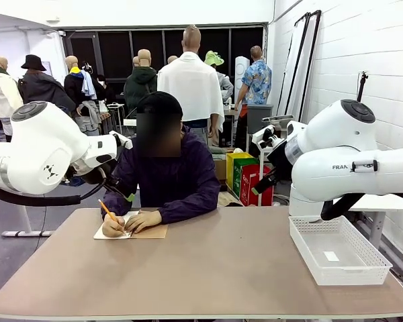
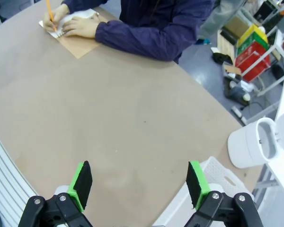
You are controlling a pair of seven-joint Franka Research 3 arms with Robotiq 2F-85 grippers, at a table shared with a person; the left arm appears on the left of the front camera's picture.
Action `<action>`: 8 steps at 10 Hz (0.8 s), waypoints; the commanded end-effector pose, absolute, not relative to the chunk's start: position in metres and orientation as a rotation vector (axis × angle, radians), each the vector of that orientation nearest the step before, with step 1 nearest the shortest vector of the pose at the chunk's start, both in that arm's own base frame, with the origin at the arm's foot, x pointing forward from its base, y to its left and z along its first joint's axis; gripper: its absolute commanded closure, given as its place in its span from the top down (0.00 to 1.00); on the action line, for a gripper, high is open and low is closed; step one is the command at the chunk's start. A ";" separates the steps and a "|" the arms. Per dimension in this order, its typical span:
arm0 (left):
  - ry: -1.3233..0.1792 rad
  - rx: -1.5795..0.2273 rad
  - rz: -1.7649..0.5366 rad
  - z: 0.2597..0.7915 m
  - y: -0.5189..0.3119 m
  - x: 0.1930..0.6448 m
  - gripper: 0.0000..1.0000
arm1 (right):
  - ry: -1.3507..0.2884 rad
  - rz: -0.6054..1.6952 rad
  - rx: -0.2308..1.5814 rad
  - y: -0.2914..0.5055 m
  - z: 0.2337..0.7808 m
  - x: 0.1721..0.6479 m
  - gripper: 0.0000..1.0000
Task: Sort the paper based on its condition.
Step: If a person hands you a paper, place it in the Organizing basket , and if it's crumpled, put it in the Trash can.
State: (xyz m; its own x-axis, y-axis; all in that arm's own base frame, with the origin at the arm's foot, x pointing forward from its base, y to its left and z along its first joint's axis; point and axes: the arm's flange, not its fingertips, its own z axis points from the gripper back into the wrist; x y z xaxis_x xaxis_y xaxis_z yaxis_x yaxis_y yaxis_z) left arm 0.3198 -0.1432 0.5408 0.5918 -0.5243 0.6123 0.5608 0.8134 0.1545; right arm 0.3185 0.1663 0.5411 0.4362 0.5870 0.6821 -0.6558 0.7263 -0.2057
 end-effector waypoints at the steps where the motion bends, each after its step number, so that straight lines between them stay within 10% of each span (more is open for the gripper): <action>1: -0.701 -0.061 -0.627 0.542 -0.144 0.316 1.00 | -0.810 0.802 0.117 0.162 0.534 0.319 1.00; 8: -0.701 -0.057 -0.633 0.543 -0.144 0.318 1.00 | -0.809 0.776 0.098 0.165 0.541 0.319 1.00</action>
